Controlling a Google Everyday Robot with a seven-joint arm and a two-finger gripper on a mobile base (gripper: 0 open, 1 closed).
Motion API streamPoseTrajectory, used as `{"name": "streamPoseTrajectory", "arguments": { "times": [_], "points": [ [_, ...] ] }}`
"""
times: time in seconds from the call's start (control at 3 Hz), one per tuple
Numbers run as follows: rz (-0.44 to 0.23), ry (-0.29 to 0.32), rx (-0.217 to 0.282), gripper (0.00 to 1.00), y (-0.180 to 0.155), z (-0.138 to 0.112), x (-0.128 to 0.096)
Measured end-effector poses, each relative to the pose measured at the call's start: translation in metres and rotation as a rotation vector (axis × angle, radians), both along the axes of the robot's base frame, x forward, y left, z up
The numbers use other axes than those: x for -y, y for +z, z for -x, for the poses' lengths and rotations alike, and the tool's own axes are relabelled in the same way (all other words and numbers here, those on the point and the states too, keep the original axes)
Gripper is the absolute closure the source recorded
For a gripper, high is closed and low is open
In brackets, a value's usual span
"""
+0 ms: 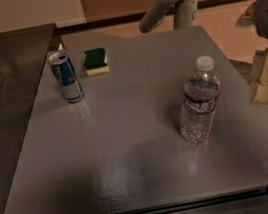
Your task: Move water bottle near redbull can
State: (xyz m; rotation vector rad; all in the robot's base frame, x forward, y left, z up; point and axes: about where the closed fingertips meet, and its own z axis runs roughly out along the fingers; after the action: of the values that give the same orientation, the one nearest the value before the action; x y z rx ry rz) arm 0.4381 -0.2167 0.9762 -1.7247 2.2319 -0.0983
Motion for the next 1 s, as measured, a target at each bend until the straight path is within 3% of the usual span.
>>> {"name": "streamPoseTrajectory", "arguments": {
  "times": [0.33,1.0],
  "points": [
    [-0.005,0.002,0.002,0.0,0.001,0.0,-0.001],
    [-0.213,0.099,-0.02,0.0,-0.003,-0.004,-0.046]
  ]
}}
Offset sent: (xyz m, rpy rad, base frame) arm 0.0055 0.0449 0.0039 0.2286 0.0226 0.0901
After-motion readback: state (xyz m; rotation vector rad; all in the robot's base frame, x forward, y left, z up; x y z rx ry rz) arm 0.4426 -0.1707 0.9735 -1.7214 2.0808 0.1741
